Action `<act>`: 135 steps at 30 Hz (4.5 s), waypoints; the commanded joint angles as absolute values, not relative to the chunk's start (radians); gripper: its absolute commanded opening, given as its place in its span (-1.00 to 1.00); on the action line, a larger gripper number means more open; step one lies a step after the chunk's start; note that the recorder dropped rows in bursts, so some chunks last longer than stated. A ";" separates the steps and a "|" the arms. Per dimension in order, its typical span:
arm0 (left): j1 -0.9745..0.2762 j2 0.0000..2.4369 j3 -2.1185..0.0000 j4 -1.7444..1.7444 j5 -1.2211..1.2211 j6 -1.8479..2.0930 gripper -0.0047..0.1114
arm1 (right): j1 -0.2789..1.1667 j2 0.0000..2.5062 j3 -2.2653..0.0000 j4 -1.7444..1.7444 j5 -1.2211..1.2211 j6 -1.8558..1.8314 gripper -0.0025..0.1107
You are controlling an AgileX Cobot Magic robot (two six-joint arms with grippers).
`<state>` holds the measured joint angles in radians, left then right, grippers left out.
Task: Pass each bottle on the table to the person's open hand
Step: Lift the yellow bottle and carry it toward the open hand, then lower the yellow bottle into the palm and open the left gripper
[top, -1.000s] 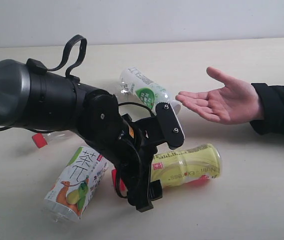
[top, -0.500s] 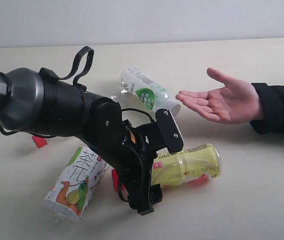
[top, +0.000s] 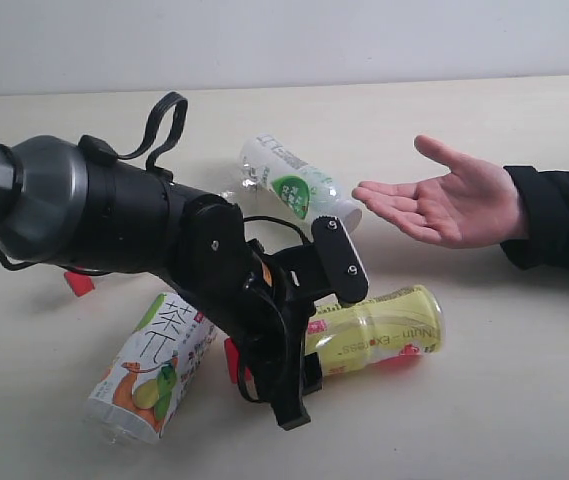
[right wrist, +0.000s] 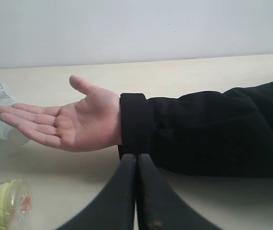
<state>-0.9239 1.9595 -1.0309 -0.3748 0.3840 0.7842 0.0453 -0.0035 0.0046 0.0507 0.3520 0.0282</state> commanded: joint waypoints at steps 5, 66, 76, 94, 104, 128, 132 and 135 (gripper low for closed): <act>-0.929 1.940 -1.088 -0.443 0.479 0.772 -0.90 | 0.047 0.000 0.000 0.052 0.344 0.028 -0.96; -1.043 2.126 -1.337 -0.749 -0.434 -0.444 -0.92 | 0.047 0.000 0.000 0.051 0.346 0.027 -0.96; -1.066 2.158 -1.337 -0.749 -0.428 -0.453 -0.92 | 0.047 0.000 0.000 0.051 0.346 0.029 -0.96; -1.066 2.157 -1.378 -0.737 -0.320 -0.449 -0.67 | 0.047 0.000 0.000 0.053 0.346 0.029 -0.96; -1.056 2.186 -1.384 -0.743 -0.295 -0.485 -0.51 | 0.047 0.000 0.000 0.050 0.334 0.029 -0.96; -1.047 2.258 -1.474 -0.742 -0.152 -0.476 -0.35 | 0.047 0.000 0.000 0.050 0.345 0.029 -0.96; -1.047 2.254 -1.474 -0.742 -0.144 -0.476 -0.35 | 0.047 0.000 0.000 0.050 0.345 0.027 -0.96; -1.047 2.254 -1.474 -0.742 -0.134 -0.476 -0.35 | 0.047 0.000 0.000 0.050 0.345 0.027 -0.96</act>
<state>-1.0501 2.2556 -1.4721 -0.7432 -0.1569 -0.4825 0.0453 -0.0035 0.0046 0.0507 0.3519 0.0299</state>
